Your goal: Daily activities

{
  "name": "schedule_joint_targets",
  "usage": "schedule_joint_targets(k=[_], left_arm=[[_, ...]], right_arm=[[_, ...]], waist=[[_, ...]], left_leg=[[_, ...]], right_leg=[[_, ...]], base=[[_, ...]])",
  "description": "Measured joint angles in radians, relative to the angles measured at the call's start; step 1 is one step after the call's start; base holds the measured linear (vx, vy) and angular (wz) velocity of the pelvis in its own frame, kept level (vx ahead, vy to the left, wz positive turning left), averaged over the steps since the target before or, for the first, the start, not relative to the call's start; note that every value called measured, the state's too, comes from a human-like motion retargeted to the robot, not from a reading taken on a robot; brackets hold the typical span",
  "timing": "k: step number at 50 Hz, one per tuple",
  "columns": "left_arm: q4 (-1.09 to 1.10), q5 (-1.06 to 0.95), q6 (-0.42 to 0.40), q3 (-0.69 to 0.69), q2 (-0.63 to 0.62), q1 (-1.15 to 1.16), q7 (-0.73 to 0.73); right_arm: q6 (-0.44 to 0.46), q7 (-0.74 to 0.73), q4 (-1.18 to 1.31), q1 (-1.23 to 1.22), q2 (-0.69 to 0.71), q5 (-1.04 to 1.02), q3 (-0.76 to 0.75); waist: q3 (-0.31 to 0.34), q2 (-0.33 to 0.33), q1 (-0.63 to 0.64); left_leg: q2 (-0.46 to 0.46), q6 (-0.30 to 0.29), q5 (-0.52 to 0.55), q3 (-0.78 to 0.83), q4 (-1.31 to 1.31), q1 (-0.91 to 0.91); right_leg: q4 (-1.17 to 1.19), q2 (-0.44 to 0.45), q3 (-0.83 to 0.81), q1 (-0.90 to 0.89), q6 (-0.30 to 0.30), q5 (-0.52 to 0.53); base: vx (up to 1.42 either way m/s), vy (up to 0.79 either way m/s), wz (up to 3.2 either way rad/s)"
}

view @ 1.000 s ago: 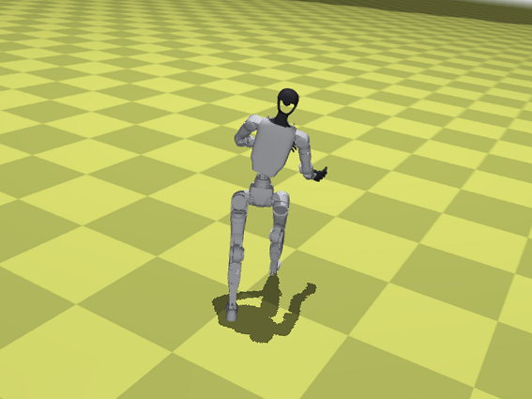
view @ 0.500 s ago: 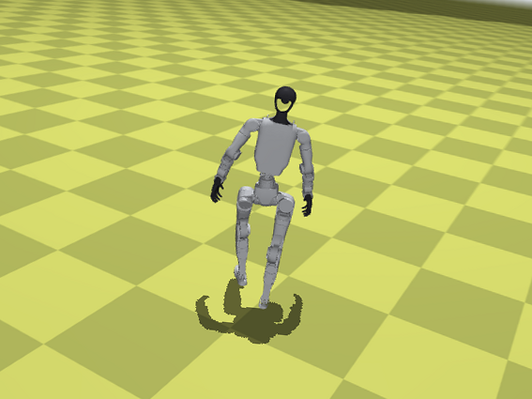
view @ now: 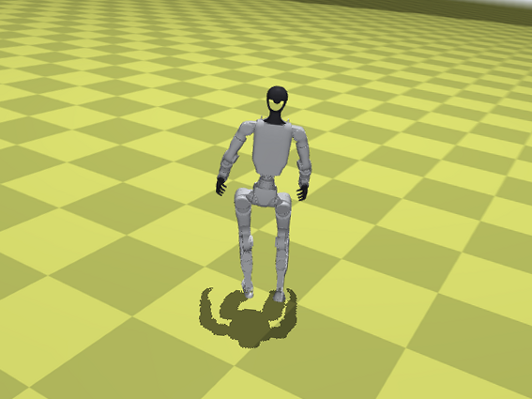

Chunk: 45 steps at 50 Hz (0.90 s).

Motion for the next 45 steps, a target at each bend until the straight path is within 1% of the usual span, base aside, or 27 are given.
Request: schedule_joint_targets(k=[3,5,8,10,12,15,18,20,22,25,28,30,32,34,37,38,40,42,43,45], left_arm=[[-0.124,-0.028,-0.024,0.037,0.042,-0.039,0.033],[-0.211,-0.043,-0.054,0.067,0.079,-0.052,0.055],[-0.342,-0.06,-0.096,0.132,0.155,-0.065,0.091],[-0.396,-0.058,-0.128,0.182,0.206,-0.058,0.118],[-0.438,-0.055,-0.146,0.248,0.269,-0.052,0.148],[-0.429,-0.043,-0.159,0.352,0.351,-0.013,0.19],[-0.355,-0.038,-0.142,0.48,0.42,0.042,0.224],[-0.279,-0.044,-0.124,0.576,0.462,0.085,0.24],[-0.197,-0.057,-0.103,0.68,0.504,0.132,0.248],[-0.082,-0.082,-0.075,0.849,0.568,0.207,0.238],[-0.009,-0.104,-0.054,1.007,0.623,0.284,0.224],[0.017,-0.119,-0.047,1.101,0.657,0.328,0.223],[0.03,-0.138,-0.041,1.197,0.692,0.36,0.215],[0.022,-0.145,-0.044,1.248,0.719,0.373,0.234],[-0.003,-0.156,-0.044,1.274,0.753,0.349,0.252],[-0.011,-0.159,-0.041,1.256,0.763,0.319,0.256],[-0.043,-0.168,-0.045,1.213,0.77,0.273,0.255],[-0.068,-0.172,-0.049,1.109,0.769,0.17,0.256],[-0.089,-0.175,-0.054,1.074,0.762,0.146,0.249],[-0.108,-0.172,-0.058,0.945,0.753,0.031,0.247]], right_arm=[[-0.009,-0.046,-0.002,-0.001,-0.045,0.004,-0.054],[-0.015,-0.084,0.003,0.013,-0.079,0.017,-0.105],[-0.021,-0.152,0.028,0.032,-0.145,0.054,-0.211],[-0.026,-0.197,0.049,0.064,-0.192,0.08,-0.282],[-0.029,-0.23,0.084,0.081,-0.253,0.108,-0.367],[-0.028,-0.269,0.133,0.136,-0.341,0.145,-0.491],[-0.019,-0.273,0.197,0.195,-0.443,0.185,-0.631],[-0.01,-0.263,0.245,0.236,-0.521,0.215,-0.73],[0.001,-0.244,0.293,0.279,-0.603,0.247,-0.836],[0.025,-0.189,0.367,0.347,-0.738,0.299,-1.003],[0.046,-0.143,0.407,0.425,-0.857,0.328,-1.157],[0.054,-0.126,0.418,0.476,-0.927,0.341,-1.248],[0.069,-0.102,0.422,0.539,-1.002,0.348,-1.359],[0.065,-0.112,0.405,0.568,-1.053,0.35,-1.412],[0.068,-0.123,0.367,0.585,-1.129,0.334,-1.459],[0.073,-0.127,0.353,0.577,-1.154,0.322,-1.462],[0.071,-0.126,0.32,0.564,-1.184,0.301,-1.447],[0.074,-0.131,0.287,0.508,-1.208,0.277,-1.393],[0.071,-0.125,0.268,0.494,-1.211,0.27,-1.37],[0.069,-0.134,0.233,0.404,-1.208,0.251,-1.271]], waist=[[0.015,0.025,-0.02],[0.018,0.037,-0.031],[0.017,0.079,-0.028],[0.007,0.084,-0.029],[0.0,0.111,-0.017],[-0.023,0.116,-0.012],[-0.047,0.13,-0.011],[-0.06,0.145,-0.014],[-0.07,0.169,-0.021],[-0.076,0.217,-0.038],[-0.081,0.259,-0.045],[-0.087,0.283,-0.047],[-0.087,0.291,-0.053],[-0.096,0.314,-0.051],[-0.104,0.327,-0.052],[-0.104,0.324,-0.052],[-0.107,0.339,-0.046],[-0.105,0.334,-0.04],[-0.105,0.343,-0.037],[-0.104,0.322,-0.028]], left_leg=[[0.004,-0.016,-0.01,-0.032,-0.066,0.08],[0.006,-0.024,-0.031,-0.053,-0.075,0.113],[0.04,-0.04,-0.061,-0.08,-0.088,0.151],[0.037,-0.048,-0.092,-0.095,-0.063,0.165],[0.062,-0.059,-0.115,-0.11,-0.061,0.186],[0.065,-0.074,-0.163,-0.128,-0.011,0.206],[0.084,-0.099,-0.194,-0.141,0.051,0.223],[0.106,-0.127,-0.2,-0.151,0.113,0.228],[0.138,-0.172,-0.169,-0.161,0.199,0.219],[0.196,-0.257,-0.078,-0.181,0.349,0.192],[0.234,-0.326,0.005,-0.205,0.474,0.164],[0.25,-0.359,0.036,-0.224,0.535,0.151],[0.237,-0.386,0.068,-0.249,0.553,0.15],[0.24,-0.402,0.075,-0.272,0.573,0.156],[0.217,-0.402,0.07,-0.305,0.548,0.184],[0.202,-0.402,0.069,-0.319,0.519,0.202],[0.205,-0.402,0.042,-0.348,0.485,0.229],[0.197,-0.389,0.035,-0.358,0.418,0.267],[0.207,-0.38,0.021,-0.357,0.408,0.275],[0.193,-0.353,0.027,-0.343,0.339,0.304]], right_leg=[[-0.149,-0.002,-0.014,-0.079,-0.012,-0.031],[-0.261,0.006,-0.006,-0.124,-0.002,-0.026],[-0.488,0.063,0.02,-0.152,0.025,0.043],[-0.573,0.077,0.056,-0.178,0.046,0.07],[-0.73,0.115,0.072,-0.148,0.056,0.146],[-0.761,0.131,0.094,-0.149,0.061,0.179],[-0.765,0.154,0.084,-0.118,0.05,0.199],[-0.763,0.176,0.069,-0.09,0.034,0.193],[-0.765,0.206,0.052,-0.059,0.013,0.177],[-0.808,0.263,0.03,0.001,-0.016,0.174],[-0.857,0.319,0.029,0.047,-0.039,0.181],[-0.882,0.352,0.035,0.069,-0.051,0.186],[-0.951,0.363,0.052,0.11,-0.054,0.215],[-0.957,0.389,0.061,0.117,-0.059,0.219],[-0.979,0.399,0.082,0.127,-0.057,0.231],[-0.996,0.393,0.091,0.135,-0.055,0.239],[-1.004,0.409,0.098,0.136,-0.057,0.249],[-1.025,0.399,0.107,0.144,-0.051,0.26],[-1.025,0.408,0.106,0.141,-0.049,0.264],[-1.039,0.383,0.112,0.143,-0.036,0.271]], base=[[0.52,-0.03,0.4],[0.49,-0.07,0.41],[0.46,-0.09,0.29],[0.43,-0.12,0.26],[0.42,-0.14,0.15],[0.41,-0.17,0.2],[0.4,-0.2,0.15],[0.38,-0.2,0.07],[0.34,-0.2,0.03],[0.29,-0.19,-0.06],[0.22,-0.15,-0.32],[0.17,-0.11,-0.43],[0.13,-0.07,-0.45],[0.08,-0.02,-0.52],[0.02,0.02,-0.41],[-0.02,0.01,-0.35],[-0.06,0.01,-0.34],[-0.09,0.03,-0.24],[-0.11,0.05,-0.2],[-0.11,0.06,-0.14]])
